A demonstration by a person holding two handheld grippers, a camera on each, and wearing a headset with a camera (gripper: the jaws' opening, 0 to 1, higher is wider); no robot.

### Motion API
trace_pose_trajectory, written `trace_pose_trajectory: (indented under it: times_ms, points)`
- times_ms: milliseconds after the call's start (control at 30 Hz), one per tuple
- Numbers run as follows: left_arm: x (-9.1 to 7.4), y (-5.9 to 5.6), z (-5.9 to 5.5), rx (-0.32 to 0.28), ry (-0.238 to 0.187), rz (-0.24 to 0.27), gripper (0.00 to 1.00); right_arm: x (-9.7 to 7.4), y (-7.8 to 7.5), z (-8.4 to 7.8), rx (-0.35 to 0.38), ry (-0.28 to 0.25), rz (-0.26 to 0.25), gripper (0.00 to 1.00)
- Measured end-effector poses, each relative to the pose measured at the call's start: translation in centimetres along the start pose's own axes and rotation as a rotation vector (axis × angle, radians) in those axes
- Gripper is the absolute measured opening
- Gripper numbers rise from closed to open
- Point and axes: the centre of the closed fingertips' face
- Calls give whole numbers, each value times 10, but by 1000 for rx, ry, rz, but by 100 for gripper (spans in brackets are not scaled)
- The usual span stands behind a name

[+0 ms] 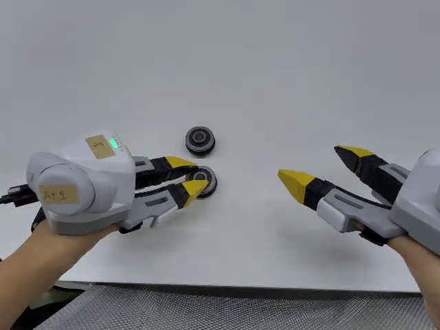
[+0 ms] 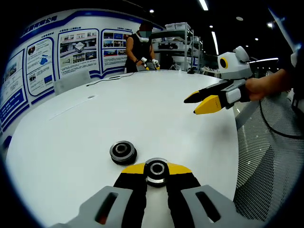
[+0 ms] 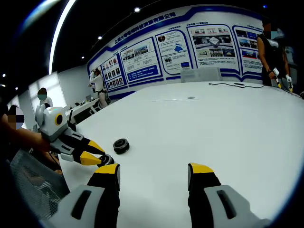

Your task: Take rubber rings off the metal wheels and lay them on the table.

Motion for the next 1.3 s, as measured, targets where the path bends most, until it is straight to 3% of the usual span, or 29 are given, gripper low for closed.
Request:
trace_pose_trajectory:
  times_ms: [500,933,967,1000,1300]
  points:
    - [0,0,-3,24,19,-13,15,1,2,0,4,1,5,59]
    - [2,0,-6,142,52,-43,15,2,6,1,-1,1,18,59]
    - [0,-1,-11,158,81,-53,14,2,6,2,-1,0,19,59]
    - [1,-1,-6,159,55,-46,14,2,6,2,-1,-2,19,59]
    - [-1,-3,-8,177,71,-51,14,3,10,1,-2,3,33,58]
Point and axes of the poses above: the centre of the closed fingertips' face, and the gripper's own axes: x roughly forward along the fingers, y roughly to its left, z roughly out of its top, and after that the axes turned 10 degrees about z, right-handed
